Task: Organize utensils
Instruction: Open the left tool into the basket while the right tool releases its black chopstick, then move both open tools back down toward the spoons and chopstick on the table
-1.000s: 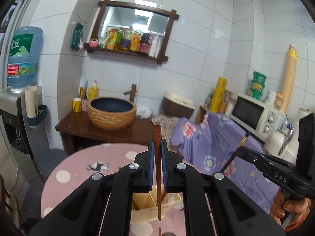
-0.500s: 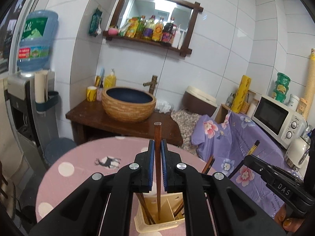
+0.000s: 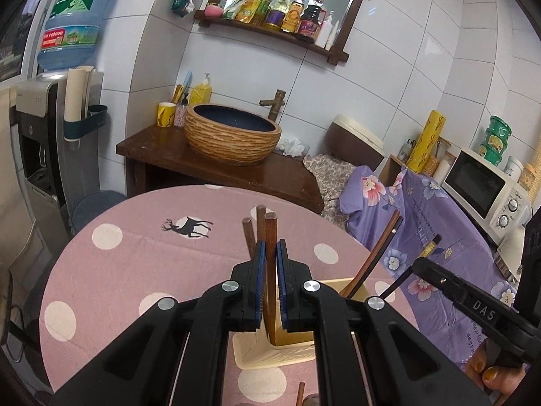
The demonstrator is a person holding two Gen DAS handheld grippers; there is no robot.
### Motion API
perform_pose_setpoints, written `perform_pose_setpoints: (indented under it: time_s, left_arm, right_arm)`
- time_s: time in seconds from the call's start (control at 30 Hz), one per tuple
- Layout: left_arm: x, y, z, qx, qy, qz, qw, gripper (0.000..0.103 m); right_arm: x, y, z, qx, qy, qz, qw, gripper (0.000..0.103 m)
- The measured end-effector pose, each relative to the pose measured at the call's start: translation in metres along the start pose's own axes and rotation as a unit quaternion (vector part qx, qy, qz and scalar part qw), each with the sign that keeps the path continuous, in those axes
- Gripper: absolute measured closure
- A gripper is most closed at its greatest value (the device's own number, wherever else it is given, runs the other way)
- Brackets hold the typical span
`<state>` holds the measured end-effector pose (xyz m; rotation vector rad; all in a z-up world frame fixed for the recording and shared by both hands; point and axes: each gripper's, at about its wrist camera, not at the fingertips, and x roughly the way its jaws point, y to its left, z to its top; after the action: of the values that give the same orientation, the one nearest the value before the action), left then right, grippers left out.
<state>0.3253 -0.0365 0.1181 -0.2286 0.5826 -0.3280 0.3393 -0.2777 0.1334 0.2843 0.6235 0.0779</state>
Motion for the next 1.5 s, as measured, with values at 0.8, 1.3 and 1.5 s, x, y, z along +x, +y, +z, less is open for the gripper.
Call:
perform_pose_setpoints:
  time_s: [0.8,1.3,1.5]
  left_arm:
    - [-0.018,0.002,-0.056,0.035,-0.002,0.009,0.9993,0.031]
    - [-0.022,0.016,-0.127,0.055,0.063,0.026,0.9961,0.024]
    - [-0.02,0.022,-0.152,0.051,0.085,0.031,0.9946,0.023]
  right_arm:
    - [-0.022,0.007,-0.046,-0.076,-0.07,-0.062,0.993,0.045]
    - [-0.032,0.004,-0.123,-0.11,-0.044,-0.094,0.989,0.044]
    - [-0.023,-0.006,-0.153,-0.095,-0.019,-0.09,0.991,0.04]
